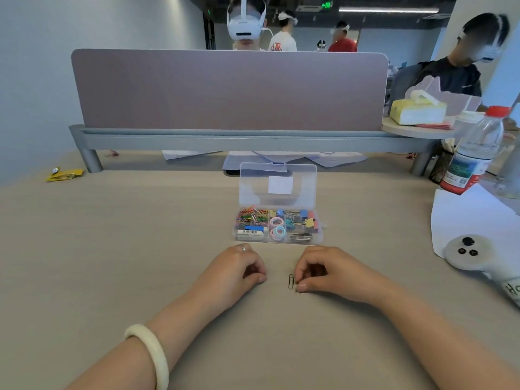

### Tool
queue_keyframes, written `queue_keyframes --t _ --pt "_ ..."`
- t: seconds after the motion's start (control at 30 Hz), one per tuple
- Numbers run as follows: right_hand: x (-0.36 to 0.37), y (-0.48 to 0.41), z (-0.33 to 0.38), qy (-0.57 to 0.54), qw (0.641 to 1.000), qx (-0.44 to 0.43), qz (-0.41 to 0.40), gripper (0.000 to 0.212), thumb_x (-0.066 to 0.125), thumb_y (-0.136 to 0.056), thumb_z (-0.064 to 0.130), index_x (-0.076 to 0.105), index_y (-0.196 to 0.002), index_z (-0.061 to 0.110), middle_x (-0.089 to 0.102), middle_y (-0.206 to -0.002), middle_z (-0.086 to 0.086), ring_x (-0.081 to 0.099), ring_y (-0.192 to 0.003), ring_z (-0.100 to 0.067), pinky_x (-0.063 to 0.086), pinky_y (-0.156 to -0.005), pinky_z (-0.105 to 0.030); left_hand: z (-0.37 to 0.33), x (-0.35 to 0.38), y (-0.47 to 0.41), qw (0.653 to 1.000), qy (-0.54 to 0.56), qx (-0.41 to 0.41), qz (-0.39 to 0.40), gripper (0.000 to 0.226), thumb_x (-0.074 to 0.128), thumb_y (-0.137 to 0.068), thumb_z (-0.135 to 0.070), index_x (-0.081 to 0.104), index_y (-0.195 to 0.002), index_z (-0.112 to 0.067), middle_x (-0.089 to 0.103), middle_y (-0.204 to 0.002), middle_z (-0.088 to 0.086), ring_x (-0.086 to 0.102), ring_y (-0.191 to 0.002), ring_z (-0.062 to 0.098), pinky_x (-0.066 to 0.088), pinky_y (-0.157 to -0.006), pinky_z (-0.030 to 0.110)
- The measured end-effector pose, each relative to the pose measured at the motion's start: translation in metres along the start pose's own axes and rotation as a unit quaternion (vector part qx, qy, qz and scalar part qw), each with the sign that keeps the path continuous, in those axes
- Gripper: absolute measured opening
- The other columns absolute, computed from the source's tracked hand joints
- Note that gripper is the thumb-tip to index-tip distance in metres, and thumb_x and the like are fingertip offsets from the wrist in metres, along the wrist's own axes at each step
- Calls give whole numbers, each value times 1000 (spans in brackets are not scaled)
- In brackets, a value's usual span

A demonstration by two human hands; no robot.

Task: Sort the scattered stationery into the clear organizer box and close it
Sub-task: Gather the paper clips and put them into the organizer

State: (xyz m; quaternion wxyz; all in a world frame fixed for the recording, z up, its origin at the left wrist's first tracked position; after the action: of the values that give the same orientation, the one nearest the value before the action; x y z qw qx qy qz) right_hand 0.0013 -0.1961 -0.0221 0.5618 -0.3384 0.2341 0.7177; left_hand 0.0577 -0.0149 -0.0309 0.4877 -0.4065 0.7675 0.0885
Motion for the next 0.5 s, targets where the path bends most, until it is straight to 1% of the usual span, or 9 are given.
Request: queue_keyframes --t 0.1,0.17,0.23,0.37,0.43,0.5 --pt "5 -3 1 -9 1000 -4 -24 25 78 -70 20 65 -91 27 51 -70 10 46 -62 -2 39 -60 -14 1 0 3 1000 9 1 -6 3 68 -77 -17 67 -80 -17 44 -71 -16 46 -65 -2 33 -61 4" --pt "8 -5 0 16 999 -20 -31 29 77 -70 27 66 -96 33 52 -73 11 48 -67 -3 40 -63 -13 3 -1 4 1000 19 -2 -11 3 69 -76 -18 67 -78 -18 45 -71 -15 48 -70 -4 33 -61 4" --pt "9 -7 0 23 999 -25 -38 24 77 -70 29 69 -92 32 55 -79 11 52 -73 -3 42 -66 -12 4 -1 4 1000 23 0 -13 3 69 -75 -19 67 -78 -19 46 -72 -15 48 -72 -7 33 -61 4" --pt "10 -7 1 20 999 -28 -41 15 77 -71 26 69 -85 24 56 -80 11 54 -73 -2 40 -66 -11 4 0 4 1000 18 5 -20 4 69 -76 -20 67 -79 -18 45 -73 -16 48 -68 -6 34 -61 4" --pt "10 -8 2 25 999 -21 -38 12 76 -72 24 68 -82 25 56 -80 12 53 -73 -1 41 -66 -12 3 0 3 1000 7 7 -27 6 68 -77 -22 67 -81 -18 44 -73 -17 46 -65 -4 33 -61 5" --pt "9 -10 3 39 999 -3 -36 10 74 -74 25 66 -79 27 55 -79 12 53 -73 -2 44 -69 -17 2 0 2 999 -19 17 -29 9 67 -78 -23 66 -83 -17 43 -73 -17 44 -67 -3 32 -61 8"
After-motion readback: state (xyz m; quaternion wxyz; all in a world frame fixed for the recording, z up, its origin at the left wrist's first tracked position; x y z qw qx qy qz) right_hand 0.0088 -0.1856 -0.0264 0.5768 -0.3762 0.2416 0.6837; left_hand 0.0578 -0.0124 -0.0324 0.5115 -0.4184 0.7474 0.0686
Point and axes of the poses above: each hand's wrist, its own y-axis away from the middle knuckle, its own x-axis out of the palm, z = x × y, the point moved 3 cm from there along -y, towards the middle knuckle
